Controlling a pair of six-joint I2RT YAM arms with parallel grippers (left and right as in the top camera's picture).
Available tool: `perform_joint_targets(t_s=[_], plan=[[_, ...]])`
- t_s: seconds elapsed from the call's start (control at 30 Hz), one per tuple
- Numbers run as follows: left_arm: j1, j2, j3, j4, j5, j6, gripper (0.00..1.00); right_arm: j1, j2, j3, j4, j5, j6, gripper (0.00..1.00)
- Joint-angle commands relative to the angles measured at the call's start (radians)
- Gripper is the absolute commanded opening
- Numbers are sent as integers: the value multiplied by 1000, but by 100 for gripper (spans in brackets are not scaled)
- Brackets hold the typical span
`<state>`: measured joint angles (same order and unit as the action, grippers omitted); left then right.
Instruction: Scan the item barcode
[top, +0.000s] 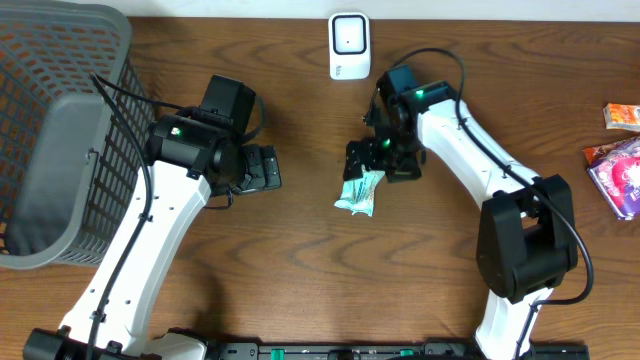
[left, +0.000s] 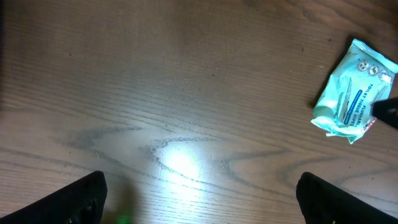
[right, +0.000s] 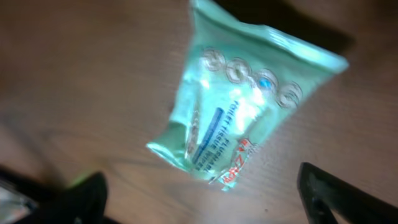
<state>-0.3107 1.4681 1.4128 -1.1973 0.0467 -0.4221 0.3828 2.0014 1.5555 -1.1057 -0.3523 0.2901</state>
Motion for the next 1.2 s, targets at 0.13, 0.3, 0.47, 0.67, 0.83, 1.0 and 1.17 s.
perform_joint_targets(t_s=[0.13, 0.3, 0.47, 0.67, 0.83, 1.0, 1.17], plan=[[-3, 2, -5, -3, -9, 6, 98, 19, -17, -165, 109, 101, 151, 98], [-3, 2, -5, -3, -9, 6, 98, 32, -17, -299, 310, 21, 216, 77], [-3, 2, -5, -3, -9, 6, 98, 34, -18, -327, 351, 12, 240, 1], [-3, 2, -5, -3, -9, 6, 98, 14, -57, -203, 285, 4, 146, 1], [-3, 2, -5, -3, -9, 6, 98, 32, -98, -39, 103, 531, 157, 1], [-3, 2, -5, -3, -9, 6, 98, 80, -92, -53, 52, 1066, 254, 1], [-3, 2, -5, -3, -9, 6, 98, 90, -41, -159, 129, 1238, 278, 1]])
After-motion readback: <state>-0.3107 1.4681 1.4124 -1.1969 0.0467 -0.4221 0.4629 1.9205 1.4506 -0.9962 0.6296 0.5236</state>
